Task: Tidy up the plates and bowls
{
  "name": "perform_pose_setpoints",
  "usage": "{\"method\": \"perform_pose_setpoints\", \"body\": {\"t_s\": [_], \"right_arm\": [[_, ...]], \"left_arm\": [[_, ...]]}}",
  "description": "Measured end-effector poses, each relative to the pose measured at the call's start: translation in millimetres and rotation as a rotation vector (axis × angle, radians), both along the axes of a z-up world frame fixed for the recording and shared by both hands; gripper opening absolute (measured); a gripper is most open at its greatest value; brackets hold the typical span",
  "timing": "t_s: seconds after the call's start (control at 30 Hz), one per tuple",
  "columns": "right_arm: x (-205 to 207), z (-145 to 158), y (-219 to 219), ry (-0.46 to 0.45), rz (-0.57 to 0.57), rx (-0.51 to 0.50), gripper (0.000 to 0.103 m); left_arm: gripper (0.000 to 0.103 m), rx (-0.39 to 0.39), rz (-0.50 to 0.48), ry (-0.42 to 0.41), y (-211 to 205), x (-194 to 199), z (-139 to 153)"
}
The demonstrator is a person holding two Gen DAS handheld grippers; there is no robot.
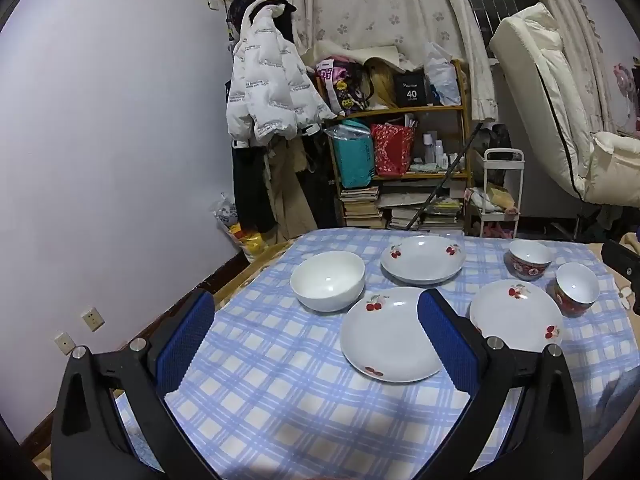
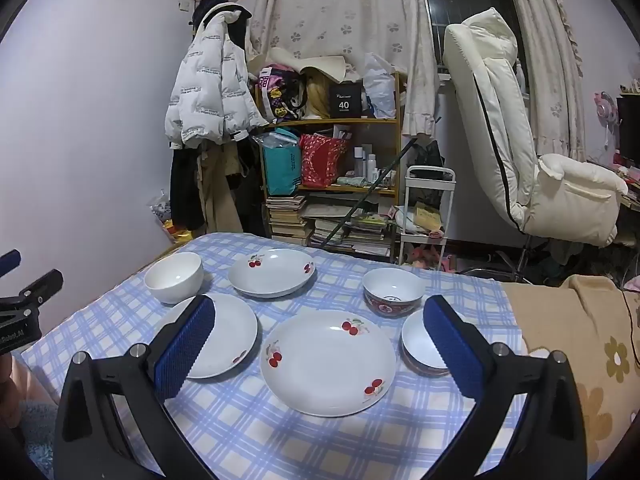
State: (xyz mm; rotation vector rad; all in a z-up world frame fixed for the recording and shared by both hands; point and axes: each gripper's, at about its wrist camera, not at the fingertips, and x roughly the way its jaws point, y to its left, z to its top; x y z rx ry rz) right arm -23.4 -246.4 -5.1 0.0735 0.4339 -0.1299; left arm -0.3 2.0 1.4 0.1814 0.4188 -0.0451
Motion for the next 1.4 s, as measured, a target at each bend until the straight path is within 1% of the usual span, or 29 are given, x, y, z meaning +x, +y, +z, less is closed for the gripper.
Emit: {"method": "perform_pose_setpoints", "body": {"t_s": [0.13, 0.17, 0.33, 0.43, 0.5, 0.83, 1.4], "right_arm": [[1, -1, 0, 0.002, 0.0, 0.005, 0.103], [1, -1, 0, 0.004, 0.0, 0.005, 0.103], [1, -1, 0, -0.001, 0.0, 0.007, 0.103], [1, -1, 0, -0.001, 0.002, 0.009, 0.103], [0, -1, 0, -0.001, 0.003, 0.011, 0.103], [0, -1, 0, -0.002, 0.002, 0.013, 0.103], [0, -1, 0, -0.004, 0.001, 0.015, 0.103]], "left_arm": [[0.1, -0.006, -0.012, 0.006, 3, 7, -1], [0.1, 0.0, 0.002, -0.02, 5, 0, -3], [0.1, 0.003, 0.009, -0.025, 3, -1, -6], [0.1, 0.013, 0.004, -0.02, 2, 1, -2], [0.1, 0.012, 0.004, -0.019, 0, 0, -6], [0.1, 0.012, 0.001, -0.018, 4, -2, -6], [0.1, 0.015, -0.001, -0.023, 2, -4, 0]]}}
